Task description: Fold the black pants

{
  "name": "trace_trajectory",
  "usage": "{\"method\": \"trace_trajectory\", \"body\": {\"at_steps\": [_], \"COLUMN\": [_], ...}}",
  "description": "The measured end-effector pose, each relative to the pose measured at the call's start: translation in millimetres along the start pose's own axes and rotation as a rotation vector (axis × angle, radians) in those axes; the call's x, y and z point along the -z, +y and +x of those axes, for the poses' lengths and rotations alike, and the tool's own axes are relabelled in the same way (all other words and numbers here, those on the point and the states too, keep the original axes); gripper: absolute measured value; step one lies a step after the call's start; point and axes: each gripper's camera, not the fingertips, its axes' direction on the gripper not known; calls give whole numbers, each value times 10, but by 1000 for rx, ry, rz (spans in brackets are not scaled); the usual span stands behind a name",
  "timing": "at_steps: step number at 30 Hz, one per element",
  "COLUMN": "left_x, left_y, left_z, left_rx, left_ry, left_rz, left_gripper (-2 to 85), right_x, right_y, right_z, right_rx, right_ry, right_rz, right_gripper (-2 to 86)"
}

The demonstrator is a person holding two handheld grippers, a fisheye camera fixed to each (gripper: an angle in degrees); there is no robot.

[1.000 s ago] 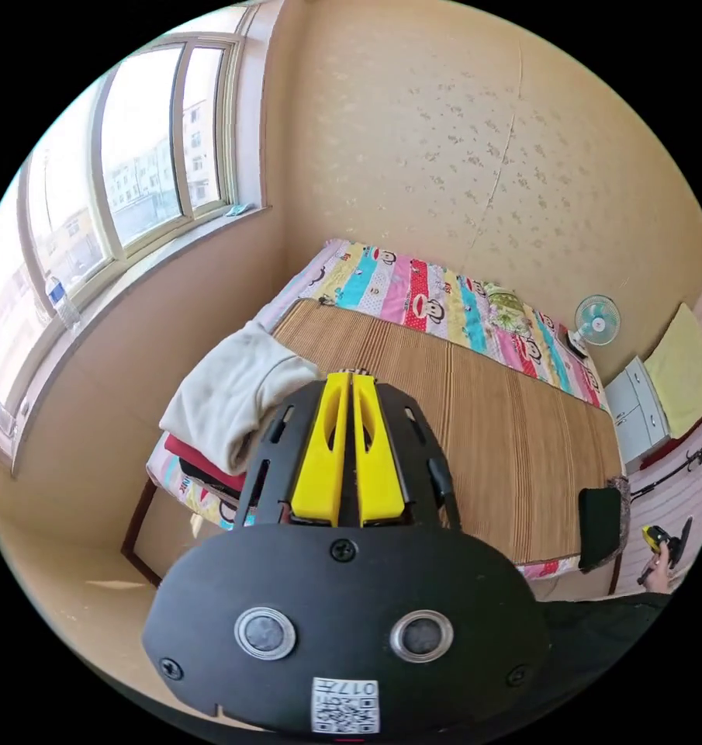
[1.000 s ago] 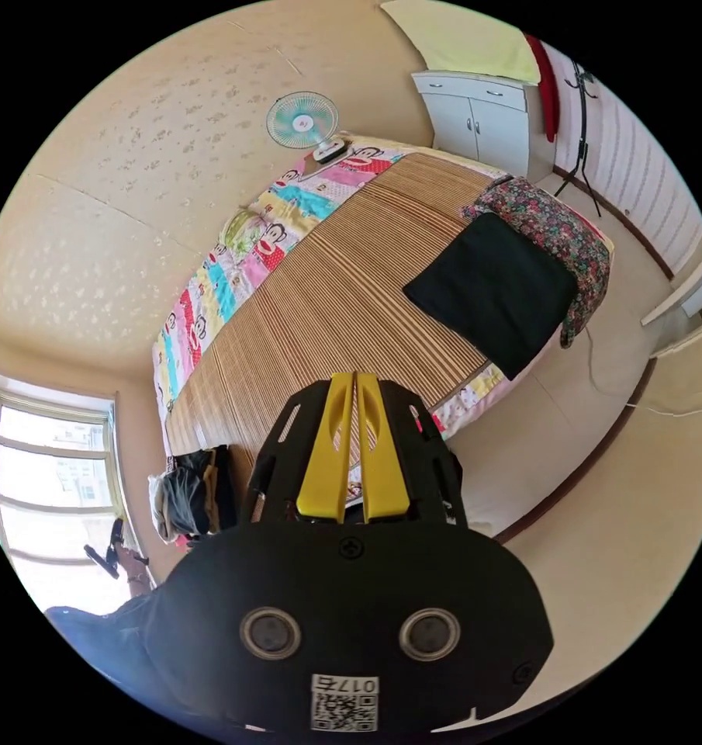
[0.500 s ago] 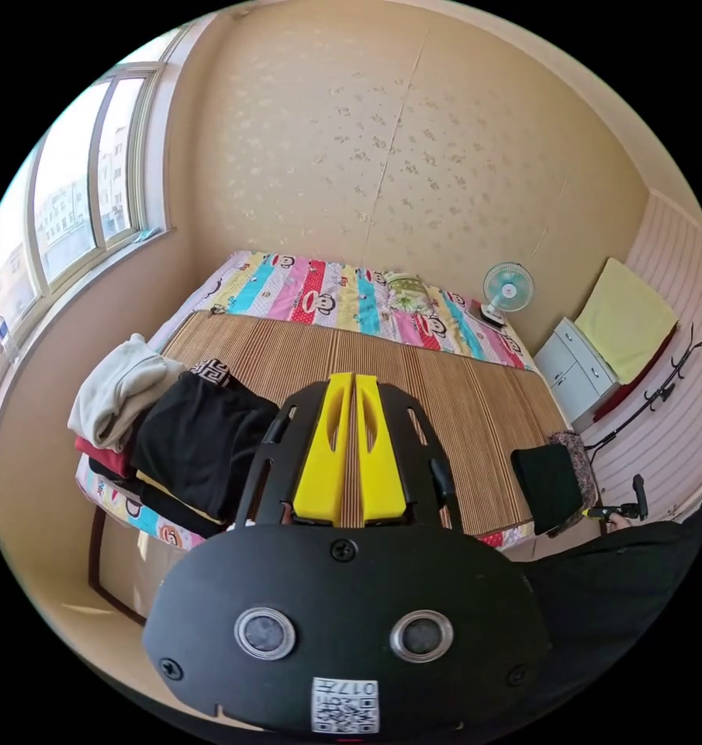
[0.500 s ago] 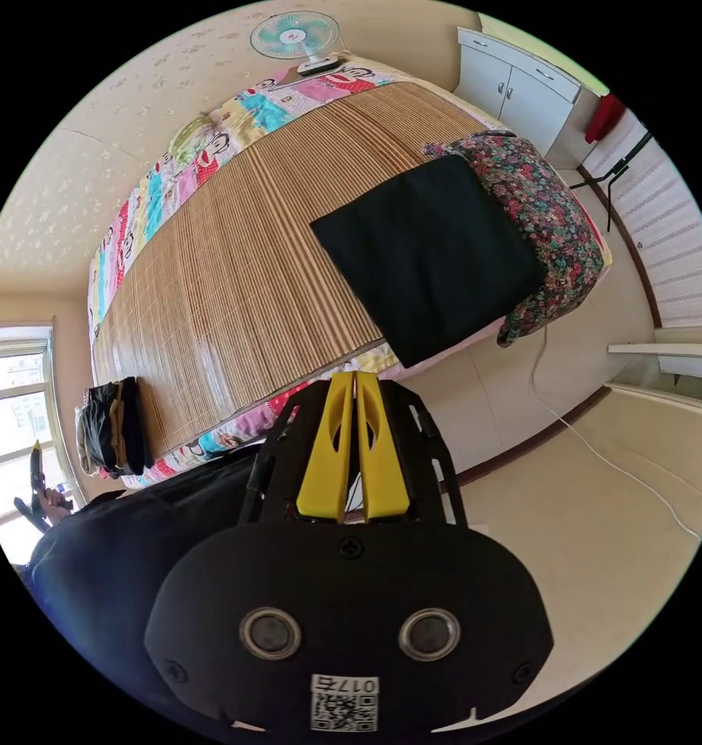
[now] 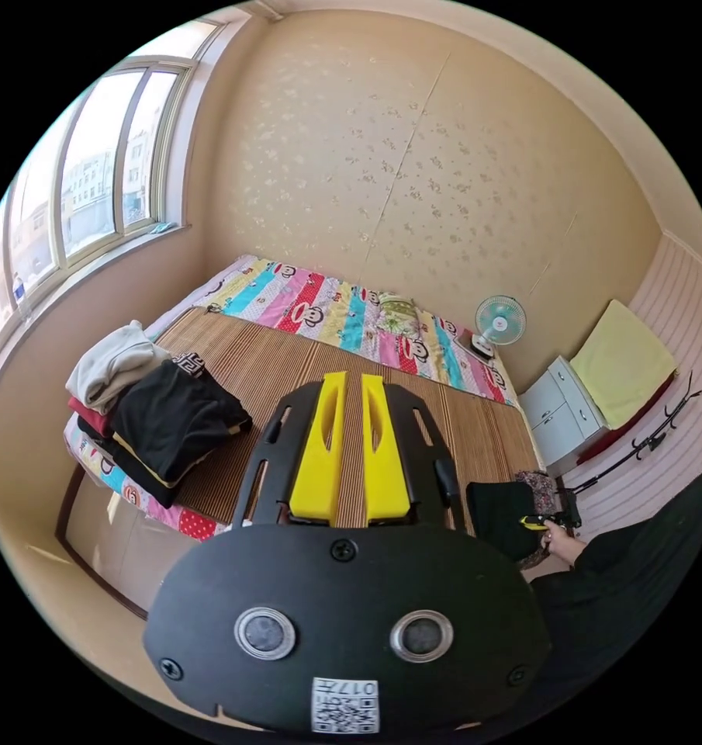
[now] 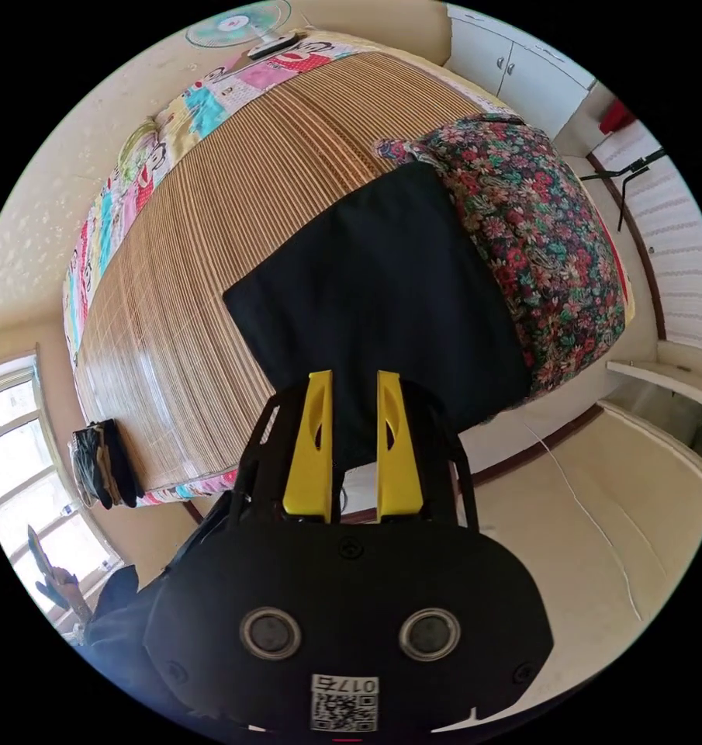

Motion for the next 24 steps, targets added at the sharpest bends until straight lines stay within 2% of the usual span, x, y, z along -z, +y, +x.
{"method": "trace_trajectory", "body": {"at_steps": [5, 11, 15, 24], "left_x": [27, -66, -285, -1266], "left_y": [243, 406, 394, 288], "left_z": [-16, 266, 581, 893], "left_rx": [145, 170, 101, 144], "left_ry": [-75, -161, -229, -121], "left_rz": [6, 14, 14, -29], "left_gripper": [53, 55, 57, 57], "right_x": [-435, -391, -294, -12], "right_y": [-449, -698, -820, -962], "right_z": [18, 62, 99, 575], "right_rx": [0, -12, 6, 0], "right_ry": [30, 145, 216, 200], "right_rz": [-258, -277, -309, -314], "right_gripper": [104, 115, 111, 60]}}
